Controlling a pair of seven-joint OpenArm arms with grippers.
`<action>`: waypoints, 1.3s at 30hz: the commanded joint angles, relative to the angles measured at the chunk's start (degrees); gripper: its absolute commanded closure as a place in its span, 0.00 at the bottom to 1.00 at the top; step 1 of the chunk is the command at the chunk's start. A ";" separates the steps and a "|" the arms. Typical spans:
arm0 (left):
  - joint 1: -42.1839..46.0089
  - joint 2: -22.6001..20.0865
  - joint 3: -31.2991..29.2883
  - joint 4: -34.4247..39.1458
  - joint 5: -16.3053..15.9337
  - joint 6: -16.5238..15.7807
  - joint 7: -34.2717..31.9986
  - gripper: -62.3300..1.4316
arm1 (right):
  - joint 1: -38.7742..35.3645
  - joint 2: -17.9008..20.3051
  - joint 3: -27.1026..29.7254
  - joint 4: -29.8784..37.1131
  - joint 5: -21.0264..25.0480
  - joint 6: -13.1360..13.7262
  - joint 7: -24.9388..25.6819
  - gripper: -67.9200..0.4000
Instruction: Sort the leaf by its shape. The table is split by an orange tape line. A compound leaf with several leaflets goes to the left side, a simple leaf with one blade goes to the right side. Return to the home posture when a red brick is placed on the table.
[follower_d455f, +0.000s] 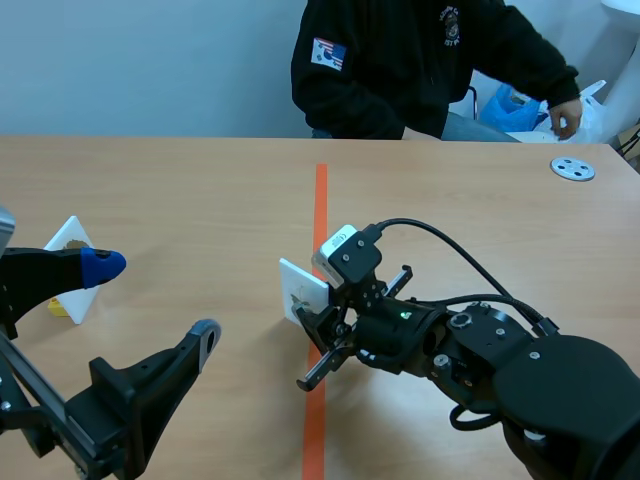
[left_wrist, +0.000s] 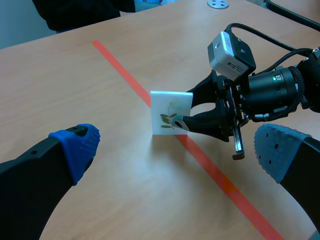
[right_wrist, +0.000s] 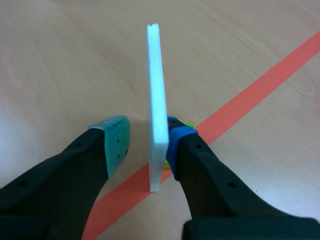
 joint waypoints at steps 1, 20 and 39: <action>-0.20 -0.20 -0.37 0.57 -0.35 -0.09 -0.81 0.00 | 0.98 0.26 0.33 1.38 0.59 -0.24 0.87 0.80; -0.20 -0.17 -0.37 0.57 -0.35 -0.09 -0.81 0.00 | -0.98 7.43 3.69 12.94 1.22 0.81 0.00 0.97; -0.20 -0.20 -0.37 0.57 -0.35 -0.09 -0.81 0.00 | -15.85 18.25 35.54 30.60 26.62 6.32 -15.43 0.97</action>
